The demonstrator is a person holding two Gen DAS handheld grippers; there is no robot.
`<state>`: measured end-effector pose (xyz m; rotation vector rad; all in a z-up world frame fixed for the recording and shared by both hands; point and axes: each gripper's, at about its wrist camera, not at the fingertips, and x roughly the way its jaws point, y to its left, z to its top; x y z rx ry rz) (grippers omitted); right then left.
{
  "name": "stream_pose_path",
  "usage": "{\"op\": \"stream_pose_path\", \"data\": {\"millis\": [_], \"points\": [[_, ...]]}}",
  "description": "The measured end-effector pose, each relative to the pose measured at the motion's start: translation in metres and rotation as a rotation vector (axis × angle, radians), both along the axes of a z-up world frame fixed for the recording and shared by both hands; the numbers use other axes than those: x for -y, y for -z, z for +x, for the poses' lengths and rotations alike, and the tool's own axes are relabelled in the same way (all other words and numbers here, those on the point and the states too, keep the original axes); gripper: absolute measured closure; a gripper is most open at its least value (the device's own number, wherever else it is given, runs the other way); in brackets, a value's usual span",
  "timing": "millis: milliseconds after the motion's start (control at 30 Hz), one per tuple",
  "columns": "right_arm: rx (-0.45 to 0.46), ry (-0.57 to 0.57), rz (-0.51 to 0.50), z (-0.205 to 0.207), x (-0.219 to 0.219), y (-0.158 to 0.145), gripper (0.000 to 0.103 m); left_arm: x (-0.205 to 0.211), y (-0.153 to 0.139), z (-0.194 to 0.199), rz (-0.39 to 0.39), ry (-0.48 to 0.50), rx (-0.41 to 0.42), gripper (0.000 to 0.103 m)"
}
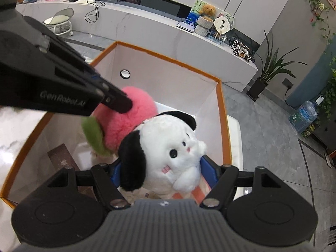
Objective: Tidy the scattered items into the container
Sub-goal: 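Lower the dog plush and pompom into the box and open both tools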
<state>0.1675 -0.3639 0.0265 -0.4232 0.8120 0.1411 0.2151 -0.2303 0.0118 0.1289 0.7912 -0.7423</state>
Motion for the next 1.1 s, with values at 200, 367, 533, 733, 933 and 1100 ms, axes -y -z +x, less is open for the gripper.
{"op": "stream_pose_path", "data": {"millis": [200,367,533,733,933,1100], "points": [[-0.018,0.012,-0.009,0.009,0.001,0.009,0.029,0.005,0.012,-0.001,0.041,0.002,-0.023,0.101],[-0.046,0.014,-0.033,0.017,-0.001,0.018,0.026,0.010,0.018,-0.002,0.083,0.011,-0.030,0.101],[-0.062,0.023,-0.026,0.023,0.001,0.020,0.020,0.021,0.022,0.000,0.141,0.027,-0.039,0.099],[-0.076,0.022,-0.018,0.021,0.002,0.020,0.016,0.020,0.022,0.000,0.143,0.004,-0.042,0.099],[-0.074,0.014,-0.035,0.016,0.000,0.018,0.013,0.021,0.016,-0.001,0.162,-0.012,-0.034,0.096],[-0.062,0.012,-0.029,0.013,0.001,0.012,0.013,0.022,0.012,-0.003,0.172,-0.019,-0.029,0.093]]}}
